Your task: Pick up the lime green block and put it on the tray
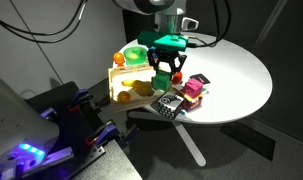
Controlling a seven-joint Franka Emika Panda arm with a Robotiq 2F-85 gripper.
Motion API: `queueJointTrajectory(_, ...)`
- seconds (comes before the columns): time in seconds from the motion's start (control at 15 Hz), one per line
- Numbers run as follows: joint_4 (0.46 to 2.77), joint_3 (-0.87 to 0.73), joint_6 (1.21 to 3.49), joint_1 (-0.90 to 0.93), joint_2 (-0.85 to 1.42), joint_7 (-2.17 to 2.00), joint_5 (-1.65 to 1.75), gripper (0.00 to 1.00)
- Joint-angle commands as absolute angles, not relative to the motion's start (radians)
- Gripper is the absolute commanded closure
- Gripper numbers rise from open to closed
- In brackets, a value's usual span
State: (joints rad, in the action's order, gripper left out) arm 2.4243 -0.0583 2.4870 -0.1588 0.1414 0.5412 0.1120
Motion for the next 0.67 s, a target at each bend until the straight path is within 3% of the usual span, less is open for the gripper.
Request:
queueJointTrajectory(0.0, 2.480, -0.039, 2.497, -0.135, 0.088, 0.550, 0.079, 0.67)
queueJointTrajectory(0.6, 2.456, 0.020, 2.499, -0.073, 0.183, 0.544, 0.027, 0.67)
